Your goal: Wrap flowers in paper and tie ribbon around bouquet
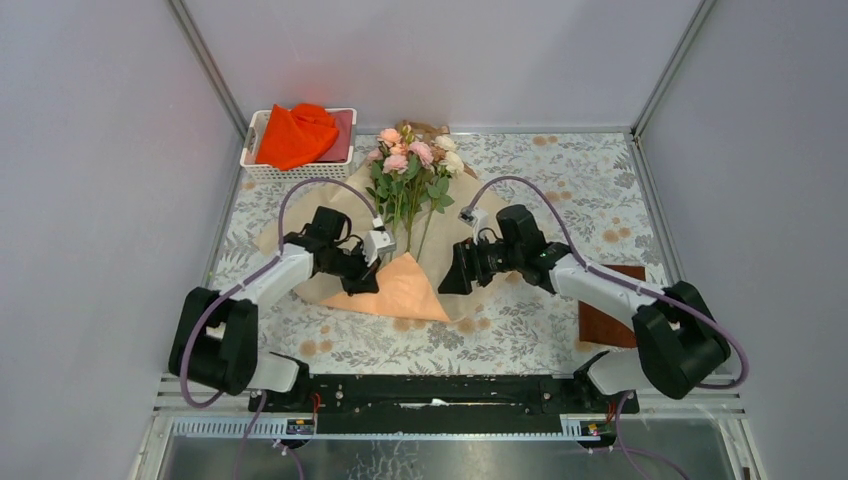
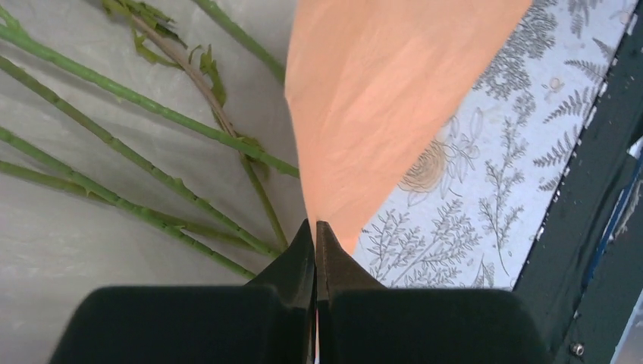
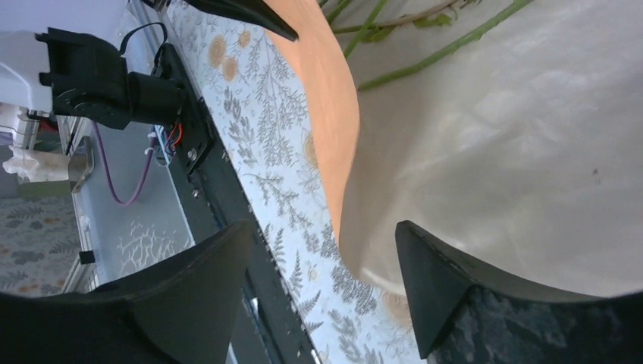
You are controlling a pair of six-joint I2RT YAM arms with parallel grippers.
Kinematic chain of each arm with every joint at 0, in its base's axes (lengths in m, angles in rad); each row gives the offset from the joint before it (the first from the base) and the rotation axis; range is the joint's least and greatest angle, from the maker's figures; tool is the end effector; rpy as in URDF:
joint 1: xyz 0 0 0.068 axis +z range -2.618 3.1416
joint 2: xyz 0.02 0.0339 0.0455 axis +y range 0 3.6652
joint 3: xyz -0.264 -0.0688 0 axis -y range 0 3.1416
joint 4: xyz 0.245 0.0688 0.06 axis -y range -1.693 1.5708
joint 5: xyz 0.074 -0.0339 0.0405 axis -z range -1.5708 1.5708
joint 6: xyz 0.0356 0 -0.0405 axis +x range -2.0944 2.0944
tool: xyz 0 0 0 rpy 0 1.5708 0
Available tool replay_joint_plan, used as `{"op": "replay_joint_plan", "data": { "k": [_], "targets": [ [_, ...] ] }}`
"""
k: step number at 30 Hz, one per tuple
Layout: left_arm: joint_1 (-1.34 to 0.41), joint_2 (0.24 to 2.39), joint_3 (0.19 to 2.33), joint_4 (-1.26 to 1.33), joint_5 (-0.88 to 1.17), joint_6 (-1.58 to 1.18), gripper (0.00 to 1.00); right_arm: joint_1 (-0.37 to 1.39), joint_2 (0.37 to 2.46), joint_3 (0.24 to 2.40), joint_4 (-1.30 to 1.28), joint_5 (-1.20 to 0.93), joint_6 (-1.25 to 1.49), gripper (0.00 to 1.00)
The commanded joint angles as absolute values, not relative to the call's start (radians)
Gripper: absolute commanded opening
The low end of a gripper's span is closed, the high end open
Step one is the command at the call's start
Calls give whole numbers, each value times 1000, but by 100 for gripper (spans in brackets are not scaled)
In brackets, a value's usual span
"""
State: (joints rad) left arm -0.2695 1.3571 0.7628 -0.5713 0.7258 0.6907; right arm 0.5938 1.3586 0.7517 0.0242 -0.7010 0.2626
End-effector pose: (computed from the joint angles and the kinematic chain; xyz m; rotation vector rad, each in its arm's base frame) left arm 0.2253 -0.0867 0.1915 1.3195 2.1144 -0.8160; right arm 0.2228 0.1781 0.2254 -0.7962 2.1152 1.2335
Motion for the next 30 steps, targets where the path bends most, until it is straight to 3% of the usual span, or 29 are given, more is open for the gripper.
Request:
{"op": "replay_joint_plan", "data": {
  "k": [1, 3, 7, 15, 18, 24, 27, 30],
  "targets": [
    [-246, 1449, 799, -430, 694, 575, 0, 598, 1496, 761, 170, -747, 278, 84],
    [-243, 1481, 816, -413, 645, 523, 0, 601, 1561, 781, 162, -733, 271, 90],
    [-241, 1491, 792, -370, 624, 486, 0, 622, 1640, 782, 174, -727, 250, 92],
    [-238, 1502, 741, -281, 533, 425, 0, 639, 1678, 757, 178, -722, 242, 85],
    [-235, 1530, 751, -286, 515, 415, 0, 639, 1694, 754, 166, -680, 267, 72],
    [-234, 1525, 757, -297, 519, 419, 0, 639, 1720, 763, 120, -582, 362, 25],
    [-235, 1517, 760, -302, 480, 422, 2, 640, 1726, 766, 74, -537, 409, 16],
    [-235, 1506, 764, -318, 456, 437, 13, 640, 1734, 768, 48, -519, 442, 12]
  ]
}}
